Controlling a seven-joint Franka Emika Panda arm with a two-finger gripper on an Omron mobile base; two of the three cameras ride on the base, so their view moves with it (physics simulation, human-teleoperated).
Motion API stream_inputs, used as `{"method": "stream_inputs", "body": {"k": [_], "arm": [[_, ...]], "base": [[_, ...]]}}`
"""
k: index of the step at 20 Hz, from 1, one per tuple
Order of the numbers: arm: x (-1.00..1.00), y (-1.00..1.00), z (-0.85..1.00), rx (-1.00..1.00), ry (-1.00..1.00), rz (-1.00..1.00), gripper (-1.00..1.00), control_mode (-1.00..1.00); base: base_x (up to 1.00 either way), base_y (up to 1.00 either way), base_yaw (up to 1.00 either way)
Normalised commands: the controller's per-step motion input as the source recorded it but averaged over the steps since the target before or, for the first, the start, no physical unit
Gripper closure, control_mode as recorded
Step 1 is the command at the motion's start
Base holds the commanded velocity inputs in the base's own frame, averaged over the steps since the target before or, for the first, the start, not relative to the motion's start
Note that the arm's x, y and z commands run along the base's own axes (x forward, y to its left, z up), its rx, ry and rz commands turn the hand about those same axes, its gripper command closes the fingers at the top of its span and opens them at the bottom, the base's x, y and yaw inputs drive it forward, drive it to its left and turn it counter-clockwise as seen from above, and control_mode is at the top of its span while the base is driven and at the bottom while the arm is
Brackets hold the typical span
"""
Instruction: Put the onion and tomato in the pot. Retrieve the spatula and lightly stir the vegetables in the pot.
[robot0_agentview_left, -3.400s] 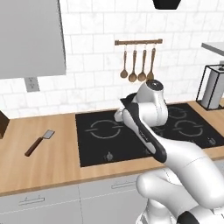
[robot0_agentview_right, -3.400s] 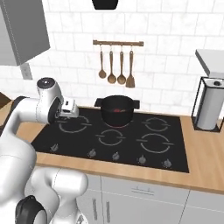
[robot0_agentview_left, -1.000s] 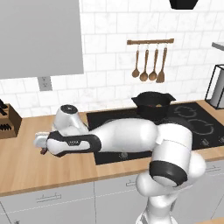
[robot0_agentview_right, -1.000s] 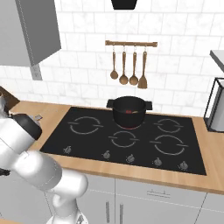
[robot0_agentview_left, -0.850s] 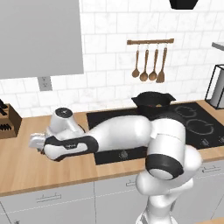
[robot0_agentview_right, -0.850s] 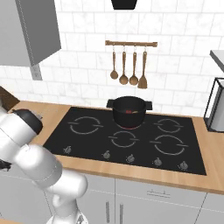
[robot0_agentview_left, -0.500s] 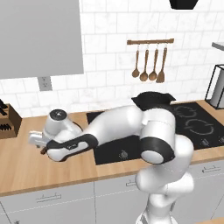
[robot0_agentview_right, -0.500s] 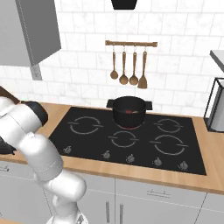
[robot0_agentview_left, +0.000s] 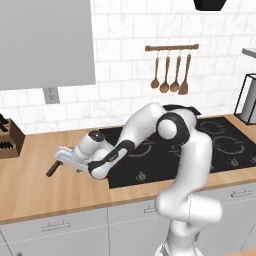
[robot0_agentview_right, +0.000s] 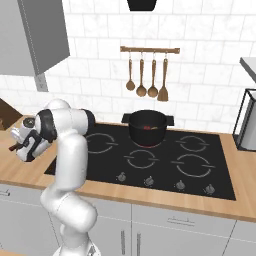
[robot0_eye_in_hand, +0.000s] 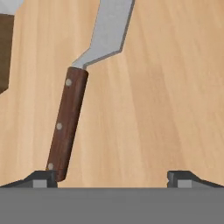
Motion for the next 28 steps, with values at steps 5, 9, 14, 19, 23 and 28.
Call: {"method": "stream_inputs", "body": {"k": [5, 9, 14, 19, 23, 28], "arm": [[0.0, 0.72, 0.33, -0.04, 0.0, -0.02, -1.0, -1.0], [-0.06, 0.73, 0.51, -0.1, 0.02, -0.07, -1.0, -1.0], [0.16, 0.61, -0.04, -0.2, 0.22, -0.13, -1.0, -1.0], [0.11, 0.41, -0.37, -0.23, 0.25, -0.14, -1.0, -1.0], [0.02, -0.03, -0.48, -0.16, 0.12, -0.1, -1.0, -1.0], [0.16, -0.2, -0.52, -0.12, 0.03, -0.06, -1.0, -1.0]], "base": [[0.0, 0.0, 0.0], [0.0, 0.0, 0.0], [0.0, 0.0, 0.0], [0.0, 0.0, 0.0], [0.0, 0.0, 0.0], [0.0, 0.0, 0.0]]}}
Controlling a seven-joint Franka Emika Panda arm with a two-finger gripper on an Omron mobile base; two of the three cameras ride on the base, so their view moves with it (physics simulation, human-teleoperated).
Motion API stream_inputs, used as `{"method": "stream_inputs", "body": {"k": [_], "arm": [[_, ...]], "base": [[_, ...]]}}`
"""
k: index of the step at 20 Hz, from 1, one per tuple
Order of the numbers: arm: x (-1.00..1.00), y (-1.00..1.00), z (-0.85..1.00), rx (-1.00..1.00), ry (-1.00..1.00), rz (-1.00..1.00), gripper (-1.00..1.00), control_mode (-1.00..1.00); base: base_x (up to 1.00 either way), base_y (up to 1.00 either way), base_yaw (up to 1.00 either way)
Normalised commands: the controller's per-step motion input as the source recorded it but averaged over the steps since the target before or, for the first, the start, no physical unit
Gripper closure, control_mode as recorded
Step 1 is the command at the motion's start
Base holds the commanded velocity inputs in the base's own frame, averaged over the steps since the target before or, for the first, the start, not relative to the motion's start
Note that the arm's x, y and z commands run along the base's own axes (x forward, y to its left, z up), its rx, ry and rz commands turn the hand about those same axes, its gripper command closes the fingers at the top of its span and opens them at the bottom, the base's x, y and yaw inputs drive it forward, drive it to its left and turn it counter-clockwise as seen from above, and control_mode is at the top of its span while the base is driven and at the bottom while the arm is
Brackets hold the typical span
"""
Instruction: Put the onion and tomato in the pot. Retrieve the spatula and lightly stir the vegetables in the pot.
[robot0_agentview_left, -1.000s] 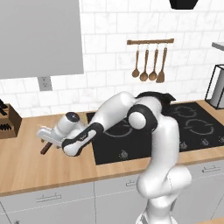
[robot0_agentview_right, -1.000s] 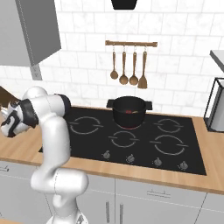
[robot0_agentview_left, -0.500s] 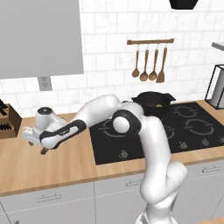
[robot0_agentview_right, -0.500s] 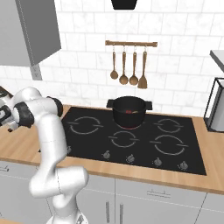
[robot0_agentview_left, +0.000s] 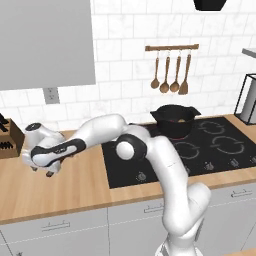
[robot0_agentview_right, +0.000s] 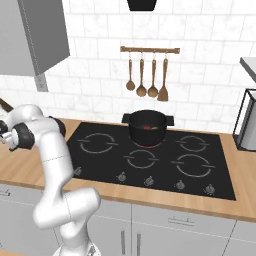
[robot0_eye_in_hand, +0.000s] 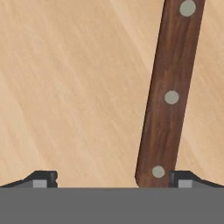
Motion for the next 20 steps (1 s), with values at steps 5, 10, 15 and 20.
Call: {"method": "stream_inputs", "body": {"k": [5, 10, 15, 20], "arm": [[-0.06, -0.57, -0.1, -0.01, 0.0, -0.01, -1.0, -1.0], [-0.06, -0.76, -0.2, 0.0, 0.0, 0.0, -1.0, -1.0], [-0.04, -0.11, -0.42, 0.03, 0.0, 0.0, -1.0, -1.0], [0.0, 0.01, -0.11, 0.11, -0.02, -0.01, -1.0, -1.0]], "base": [[0.0, 0.0, 0.0], [0.0, 0.0, 0.0], [0.0, 0.0, 0.0], [0.0, 0.0, 0.0]]}}
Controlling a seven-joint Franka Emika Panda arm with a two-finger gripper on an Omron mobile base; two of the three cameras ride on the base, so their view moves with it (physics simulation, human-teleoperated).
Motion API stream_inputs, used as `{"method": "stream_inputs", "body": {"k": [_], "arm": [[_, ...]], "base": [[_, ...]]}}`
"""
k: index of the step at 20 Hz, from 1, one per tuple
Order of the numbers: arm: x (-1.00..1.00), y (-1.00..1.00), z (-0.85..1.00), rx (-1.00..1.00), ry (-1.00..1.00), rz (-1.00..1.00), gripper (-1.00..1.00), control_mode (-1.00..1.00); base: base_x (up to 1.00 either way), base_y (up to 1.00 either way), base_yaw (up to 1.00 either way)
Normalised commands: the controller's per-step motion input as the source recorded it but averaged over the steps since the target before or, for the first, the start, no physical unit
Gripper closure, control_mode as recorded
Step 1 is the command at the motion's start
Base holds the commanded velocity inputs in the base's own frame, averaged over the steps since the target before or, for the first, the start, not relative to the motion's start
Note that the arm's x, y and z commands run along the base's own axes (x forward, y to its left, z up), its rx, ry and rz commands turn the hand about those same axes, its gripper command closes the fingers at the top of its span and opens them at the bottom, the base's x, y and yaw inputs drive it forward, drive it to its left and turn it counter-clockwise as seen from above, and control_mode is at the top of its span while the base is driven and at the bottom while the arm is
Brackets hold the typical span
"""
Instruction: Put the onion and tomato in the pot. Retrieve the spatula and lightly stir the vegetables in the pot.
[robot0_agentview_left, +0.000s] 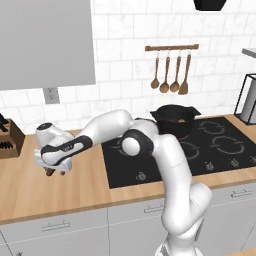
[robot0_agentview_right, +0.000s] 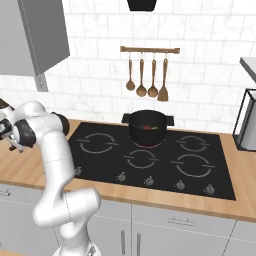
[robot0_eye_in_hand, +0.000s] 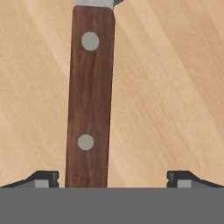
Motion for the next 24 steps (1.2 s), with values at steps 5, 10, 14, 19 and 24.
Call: {"method": "stream_inputs", "body": {"k": [5, 10, 14, 19, 24], "arm": [[0.02, 0.25, 0.0, 0.07, 0.0, -0.01, -1.0, -1.0], [0.25, 0.41, 0.0, 0.03, 0.0, -0.03, -1.0, -1.0], [0.35, 0.22, -0.38, 0.0, 0.02, -0.03, 1.0, -1.0], [-0.05, -0.03, -0.44, 0.0, 0.04, -0.03, 1.0, -1.0], [-0.34, -0.17, -0.38, 0.04, 0.0, -0.02, 1.0, -1.0]], "base": [[0.0, 0.0, 0.0], [0.0, 0.0, 0.0], [0.0, 0.0, 0.0], [0.0, 0.0, 0.0], [0.0, 0.0, 0.0]]}}
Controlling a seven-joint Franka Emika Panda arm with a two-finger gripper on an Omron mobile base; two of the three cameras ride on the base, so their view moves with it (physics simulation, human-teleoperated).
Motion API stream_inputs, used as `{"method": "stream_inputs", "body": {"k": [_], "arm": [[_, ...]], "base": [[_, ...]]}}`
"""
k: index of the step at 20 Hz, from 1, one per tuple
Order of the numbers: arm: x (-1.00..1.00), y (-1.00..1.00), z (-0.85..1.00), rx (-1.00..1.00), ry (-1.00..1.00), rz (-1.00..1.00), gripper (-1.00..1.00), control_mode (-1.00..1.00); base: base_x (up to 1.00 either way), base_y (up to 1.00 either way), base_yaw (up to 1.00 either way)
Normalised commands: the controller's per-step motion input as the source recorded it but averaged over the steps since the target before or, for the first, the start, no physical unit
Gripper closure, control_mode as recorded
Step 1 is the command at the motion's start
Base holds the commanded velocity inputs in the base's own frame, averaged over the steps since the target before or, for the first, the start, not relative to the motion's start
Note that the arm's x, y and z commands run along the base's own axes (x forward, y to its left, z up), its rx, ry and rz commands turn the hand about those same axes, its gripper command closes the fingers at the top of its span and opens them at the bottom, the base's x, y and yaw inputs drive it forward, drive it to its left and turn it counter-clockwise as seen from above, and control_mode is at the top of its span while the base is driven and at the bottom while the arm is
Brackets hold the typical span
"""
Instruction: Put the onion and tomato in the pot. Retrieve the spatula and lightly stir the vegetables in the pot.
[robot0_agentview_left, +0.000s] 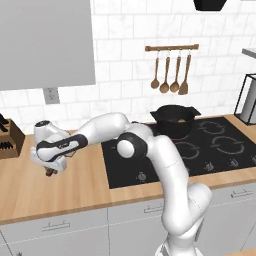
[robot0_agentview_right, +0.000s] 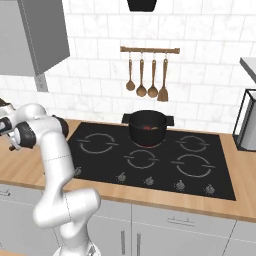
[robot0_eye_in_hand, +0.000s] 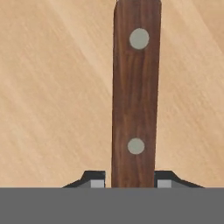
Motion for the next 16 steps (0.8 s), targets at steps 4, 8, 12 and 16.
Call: {"method": "stream_inputs", "body": {"k": [4, 8, 12, 16], "arm": [[-0.71, -0.28, -0.1, 0.09, -0.07, 0.0, 1.0, -1.0], [-0.68, -0.48, 0.33, 0.06, -0.09, -0.04, 1.0, -1.0], [-0.67, -0.81, 0.61, 0.07, -0.09, -0.04, 1.0, -1.0], [-0.47, -0.99, 0.77, 0.05, -0.07, -0.03, 1.0, -1.0]], "base": [[0.0, 0.0, 0.0], [0.0, 0.0, 0.0], [0.0, 0.0, 0.0], [0.0, 0.0, 0.0]]}}
